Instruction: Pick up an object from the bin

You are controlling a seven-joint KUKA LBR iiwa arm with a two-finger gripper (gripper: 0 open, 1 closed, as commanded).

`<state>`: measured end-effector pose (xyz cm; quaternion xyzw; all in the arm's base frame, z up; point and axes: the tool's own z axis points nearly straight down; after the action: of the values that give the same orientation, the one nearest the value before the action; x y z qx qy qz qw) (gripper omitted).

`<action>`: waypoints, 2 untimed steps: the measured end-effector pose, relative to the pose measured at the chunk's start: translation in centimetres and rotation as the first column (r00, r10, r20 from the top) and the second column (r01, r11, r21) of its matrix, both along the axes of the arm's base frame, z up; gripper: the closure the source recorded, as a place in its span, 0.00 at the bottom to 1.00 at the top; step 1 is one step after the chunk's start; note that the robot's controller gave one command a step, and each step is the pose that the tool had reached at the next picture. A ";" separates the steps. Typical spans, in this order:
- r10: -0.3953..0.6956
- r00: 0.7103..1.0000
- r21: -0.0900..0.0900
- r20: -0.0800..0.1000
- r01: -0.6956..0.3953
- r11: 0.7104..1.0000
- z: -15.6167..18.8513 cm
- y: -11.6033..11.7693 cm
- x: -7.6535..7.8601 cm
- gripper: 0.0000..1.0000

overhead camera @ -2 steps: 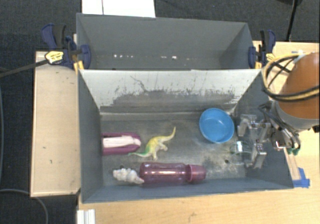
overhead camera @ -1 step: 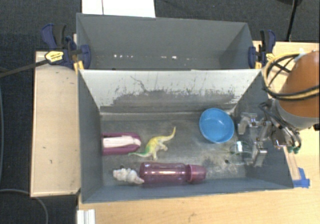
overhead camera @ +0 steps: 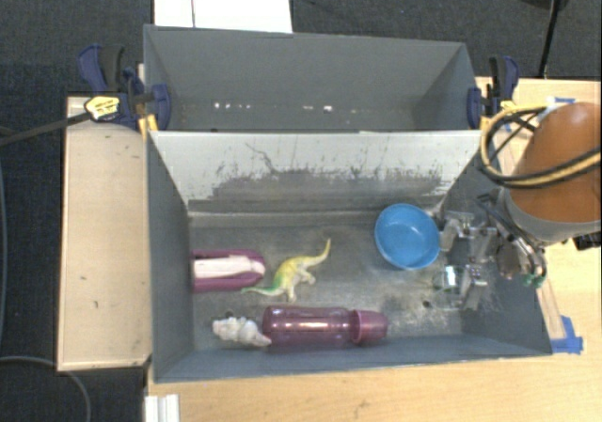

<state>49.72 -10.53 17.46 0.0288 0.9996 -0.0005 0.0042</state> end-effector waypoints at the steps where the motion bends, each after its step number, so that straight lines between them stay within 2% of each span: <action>1: -0.042 0.999 0.003 -0.011 0.042 0.999 -2.6 0.0 0.3 0.00; 2: 0.069 0.998 -0.001 0.002 -0.069 0.998 -4.8 4.3 0.7 0.00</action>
Offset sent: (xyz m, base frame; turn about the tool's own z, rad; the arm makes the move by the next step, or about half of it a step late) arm 0.0059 0.0622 -0.0640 -0.1066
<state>50.38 -6.26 12.64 -0.0059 1.0000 -0.0009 0.0052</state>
